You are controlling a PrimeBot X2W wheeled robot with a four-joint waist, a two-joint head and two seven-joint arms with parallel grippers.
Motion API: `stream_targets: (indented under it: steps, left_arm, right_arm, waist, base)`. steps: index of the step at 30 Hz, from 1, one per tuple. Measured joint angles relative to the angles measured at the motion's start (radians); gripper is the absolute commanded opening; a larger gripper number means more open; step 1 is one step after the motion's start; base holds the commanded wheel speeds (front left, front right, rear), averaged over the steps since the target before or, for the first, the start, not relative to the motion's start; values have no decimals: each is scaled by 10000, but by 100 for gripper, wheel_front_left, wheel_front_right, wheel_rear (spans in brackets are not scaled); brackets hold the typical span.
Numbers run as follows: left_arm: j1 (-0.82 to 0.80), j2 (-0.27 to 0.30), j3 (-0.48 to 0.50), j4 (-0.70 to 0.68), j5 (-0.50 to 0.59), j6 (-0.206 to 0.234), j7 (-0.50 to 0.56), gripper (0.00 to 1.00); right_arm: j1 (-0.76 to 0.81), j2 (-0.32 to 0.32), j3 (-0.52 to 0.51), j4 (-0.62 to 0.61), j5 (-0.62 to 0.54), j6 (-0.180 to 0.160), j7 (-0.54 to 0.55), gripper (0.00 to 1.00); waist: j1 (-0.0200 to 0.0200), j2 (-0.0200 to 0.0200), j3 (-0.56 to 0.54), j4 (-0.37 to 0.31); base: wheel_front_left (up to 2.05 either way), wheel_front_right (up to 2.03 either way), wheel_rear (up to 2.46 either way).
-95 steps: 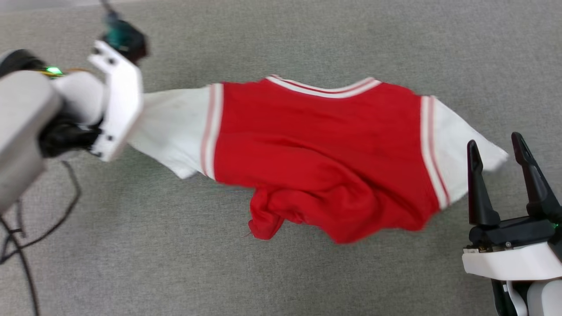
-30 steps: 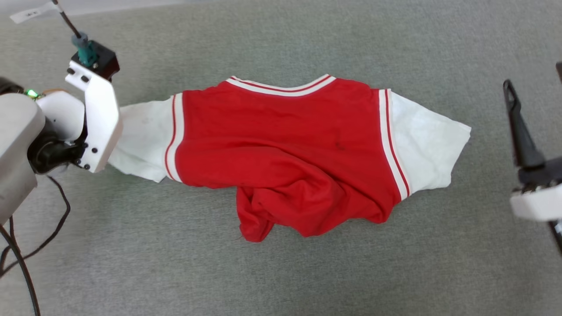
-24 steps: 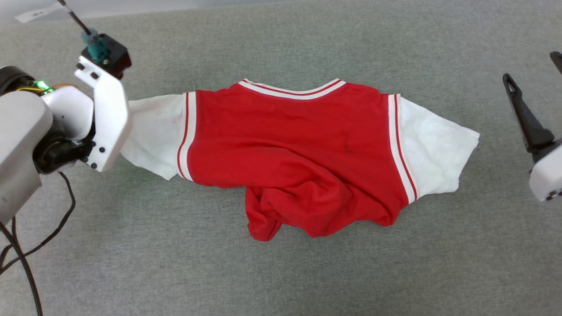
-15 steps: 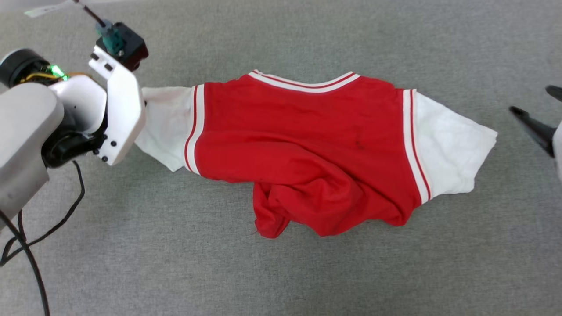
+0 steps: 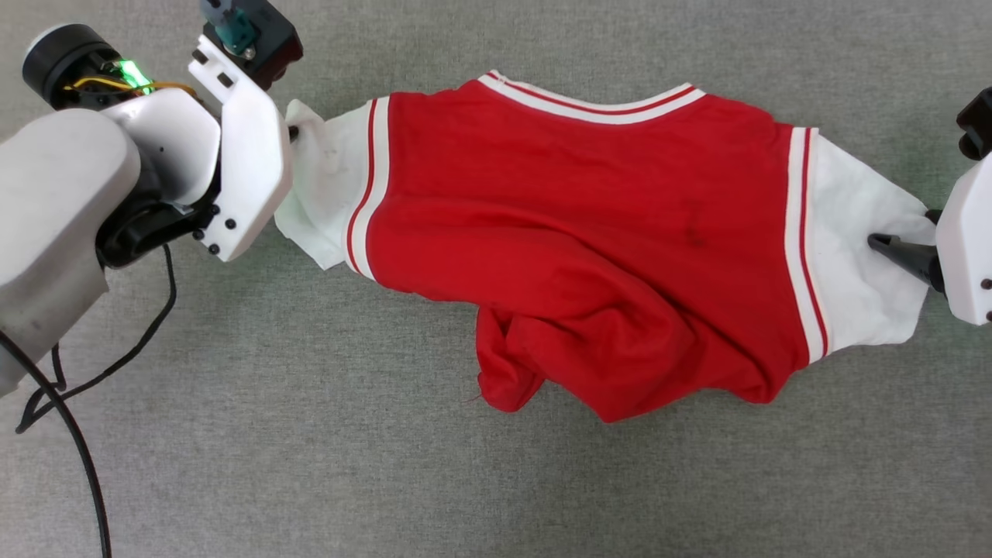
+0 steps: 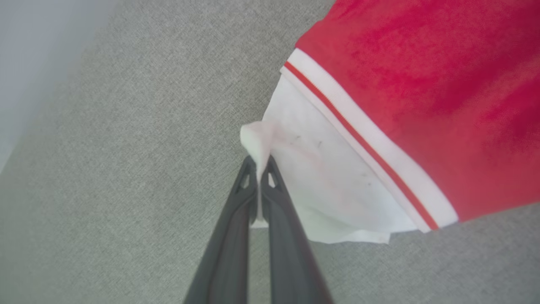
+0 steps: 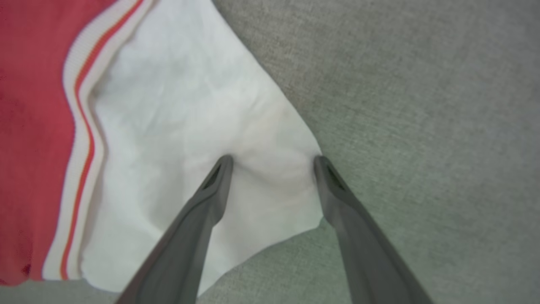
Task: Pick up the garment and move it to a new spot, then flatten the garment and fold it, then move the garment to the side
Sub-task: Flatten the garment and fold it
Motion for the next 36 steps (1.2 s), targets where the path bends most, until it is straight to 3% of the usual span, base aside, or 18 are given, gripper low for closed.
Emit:
stream_targets:
  steps: [8,9,16,24,30,36]
  left_arm:
    - [9,-109,-15,169,-4,0,-167,0]
    - [32,-130,-13,205,-6,0,-209,0]
    - [245,-190,-25,345,-102,0,-817,0]
    - [155,29,58,86,-96,0,-1854,0]
    - [-289,180,389,-136,40,4,-2370,0]
    - [-1016,102,851,-276,207,150,-2765,0]
  right_arm:
    - [-33,-27,627,583,257,-2,-997,100]
    - [-68,-40,750,648,284,-2,-1174,0]
    - [-196,-278,1383,945,345,2,-2638,0]
    - [-336,-1365,1530,56,596,2,-4197,0]
    - [-557,-1868,1183,-541,556,2,-5018,0]
    - [-1367,-1852,545,-802,81,2,-5530,0]
  waist:
    - [-2,0,172,87]
    - [-2,0,115,73]
    - [0,0,-687,-61]
    - [-1,0,-1896,-172]
    - [-2,0,-2430,-217]
    - [-1,0,-2544,-276]
  base:
    - [0,0,0]
    - [0,0,0]
    - [0,0,0]
    - [0,0,0]
    - [0,0,0]
    - [0,0,0]
